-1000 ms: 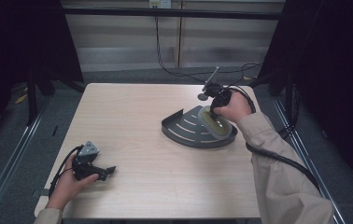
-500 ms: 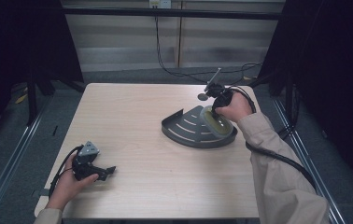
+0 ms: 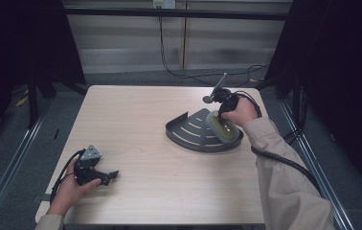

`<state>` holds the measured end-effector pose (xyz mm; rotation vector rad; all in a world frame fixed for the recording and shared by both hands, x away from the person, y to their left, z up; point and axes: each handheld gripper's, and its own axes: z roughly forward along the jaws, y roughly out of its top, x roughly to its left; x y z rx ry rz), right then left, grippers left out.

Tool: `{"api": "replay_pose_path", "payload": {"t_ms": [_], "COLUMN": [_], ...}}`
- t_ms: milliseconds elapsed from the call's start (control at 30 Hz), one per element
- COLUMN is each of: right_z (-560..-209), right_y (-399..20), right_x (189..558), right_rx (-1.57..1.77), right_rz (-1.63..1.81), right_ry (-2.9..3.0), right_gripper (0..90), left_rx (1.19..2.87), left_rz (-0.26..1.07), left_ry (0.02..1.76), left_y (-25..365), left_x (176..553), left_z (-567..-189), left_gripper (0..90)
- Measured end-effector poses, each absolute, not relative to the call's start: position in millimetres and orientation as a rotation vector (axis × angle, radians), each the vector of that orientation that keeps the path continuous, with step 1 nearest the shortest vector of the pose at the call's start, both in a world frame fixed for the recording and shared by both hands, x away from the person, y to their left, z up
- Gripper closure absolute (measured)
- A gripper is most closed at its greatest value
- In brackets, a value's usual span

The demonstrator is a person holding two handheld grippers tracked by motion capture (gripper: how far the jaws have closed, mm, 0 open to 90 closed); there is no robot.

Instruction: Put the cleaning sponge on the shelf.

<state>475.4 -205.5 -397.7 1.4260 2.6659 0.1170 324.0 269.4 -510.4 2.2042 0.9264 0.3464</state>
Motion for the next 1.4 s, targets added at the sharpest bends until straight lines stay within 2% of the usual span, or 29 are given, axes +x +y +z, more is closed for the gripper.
{"api": "replay_pose_path", "payload": {"t_ms": [1400], "right_z": [-426.2], "right_y": [-215.2], "right_x": [475.3], "right_rx": [1.462], "right_rz": [0.183], "right_ry": [2.665], "right_gripper": [70.0], "left_rx": [2.2], "left_rz": [0.352], "left_ry": [0.931], "left_y": [269.3], "left_x": [323.6], "left_z": [-510.6], "left_gripper": [0.4]}}
